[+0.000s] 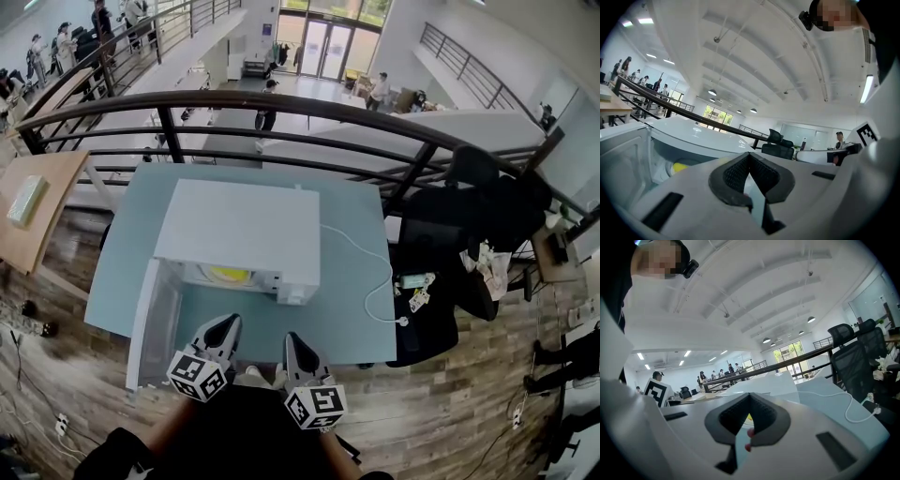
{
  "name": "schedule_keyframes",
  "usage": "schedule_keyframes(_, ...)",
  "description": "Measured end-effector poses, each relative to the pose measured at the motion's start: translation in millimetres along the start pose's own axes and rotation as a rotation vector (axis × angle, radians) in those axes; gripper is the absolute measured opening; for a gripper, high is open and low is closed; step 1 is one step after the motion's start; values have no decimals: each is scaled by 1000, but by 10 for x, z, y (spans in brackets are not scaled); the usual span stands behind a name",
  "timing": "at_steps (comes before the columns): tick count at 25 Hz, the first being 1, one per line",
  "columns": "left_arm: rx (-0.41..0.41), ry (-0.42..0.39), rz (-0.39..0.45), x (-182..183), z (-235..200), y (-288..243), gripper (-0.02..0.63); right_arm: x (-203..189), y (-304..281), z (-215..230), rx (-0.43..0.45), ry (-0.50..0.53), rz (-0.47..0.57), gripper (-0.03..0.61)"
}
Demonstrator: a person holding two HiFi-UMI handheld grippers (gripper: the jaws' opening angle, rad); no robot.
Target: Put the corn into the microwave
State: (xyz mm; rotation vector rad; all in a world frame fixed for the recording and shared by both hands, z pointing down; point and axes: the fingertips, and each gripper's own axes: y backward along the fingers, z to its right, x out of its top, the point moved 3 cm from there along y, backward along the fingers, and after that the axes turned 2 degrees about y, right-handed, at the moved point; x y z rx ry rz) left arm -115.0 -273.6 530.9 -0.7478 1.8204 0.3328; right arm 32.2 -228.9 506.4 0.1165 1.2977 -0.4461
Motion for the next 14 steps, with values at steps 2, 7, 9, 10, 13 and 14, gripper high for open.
schedule_keyframes(2,-2,-4,-1,-5,19,-1,3,5,3,2,2,2,1,8)
schedule_keyframes(7,-9,-9,-7,-29,70,-19,3,4,13,4,5,7,-3,8)
schedule_keyframes(9,-16,-9,-11,-48,91,-42,3,-9,16,15,4,6,-6,8)
schedule_keyframes(10,-19,-8,-13,-62,103,-53,3,-16,20,22,3,7,-8,8)
schedule_keyframes(13,-25,-6,-22,-98,140,-88,3,-30,31,45,2,8,-14,8)
schedule_keyframes(14,-27,-5,-26,-108,151,-99,3,-32,34,52,2,9,-15,8)
